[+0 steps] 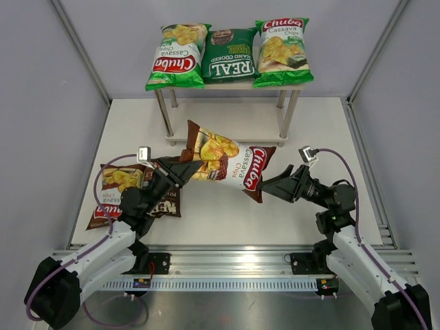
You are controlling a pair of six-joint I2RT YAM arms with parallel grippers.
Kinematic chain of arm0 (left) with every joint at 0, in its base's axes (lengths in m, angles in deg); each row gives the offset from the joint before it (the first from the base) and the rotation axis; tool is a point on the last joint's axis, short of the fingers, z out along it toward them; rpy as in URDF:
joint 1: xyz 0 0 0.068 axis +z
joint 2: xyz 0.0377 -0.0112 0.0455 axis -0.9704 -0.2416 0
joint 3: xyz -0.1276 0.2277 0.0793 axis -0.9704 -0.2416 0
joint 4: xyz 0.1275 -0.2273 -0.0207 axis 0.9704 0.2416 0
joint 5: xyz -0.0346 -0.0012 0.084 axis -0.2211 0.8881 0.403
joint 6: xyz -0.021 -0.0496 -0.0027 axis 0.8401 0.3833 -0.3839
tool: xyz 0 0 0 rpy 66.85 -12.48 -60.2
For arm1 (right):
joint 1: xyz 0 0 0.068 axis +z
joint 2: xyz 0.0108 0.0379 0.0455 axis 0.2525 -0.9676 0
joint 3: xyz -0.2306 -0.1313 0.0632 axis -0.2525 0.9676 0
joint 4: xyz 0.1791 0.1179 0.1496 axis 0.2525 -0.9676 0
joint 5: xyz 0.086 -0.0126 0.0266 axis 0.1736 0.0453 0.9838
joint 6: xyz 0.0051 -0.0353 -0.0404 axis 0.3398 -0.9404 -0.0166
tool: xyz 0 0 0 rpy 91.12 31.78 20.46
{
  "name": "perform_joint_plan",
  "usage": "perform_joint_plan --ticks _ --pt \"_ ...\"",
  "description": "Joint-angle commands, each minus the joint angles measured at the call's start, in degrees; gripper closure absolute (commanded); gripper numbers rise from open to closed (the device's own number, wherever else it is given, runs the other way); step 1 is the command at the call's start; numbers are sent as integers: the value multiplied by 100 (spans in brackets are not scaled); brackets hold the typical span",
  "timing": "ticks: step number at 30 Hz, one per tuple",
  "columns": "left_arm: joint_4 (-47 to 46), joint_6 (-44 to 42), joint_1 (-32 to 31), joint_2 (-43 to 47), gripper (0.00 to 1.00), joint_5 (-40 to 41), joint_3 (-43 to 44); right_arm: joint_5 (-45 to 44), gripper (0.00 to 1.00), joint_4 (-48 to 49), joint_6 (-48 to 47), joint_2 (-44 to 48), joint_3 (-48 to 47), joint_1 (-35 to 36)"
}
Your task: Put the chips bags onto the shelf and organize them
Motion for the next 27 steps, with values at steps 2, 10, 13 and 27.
perform_joint_plan --ticks 2,10,13,27 --pt "-1179 435 -72 -124 100 -74 207 -397 1 776 -437 -451 -317 240" --pt "-750 260 -81 210 100 -12 312 -1346 1 -2710 -2299 768 -1002 232" --pt "-741 242 -72 228 100 -74 338 -1751 0 -3267 -2477 832 -1091 223" --pt "-1990 427 -266 -80 100 -197 338 -1749 1 -3100 -2053 338 -1248 223"
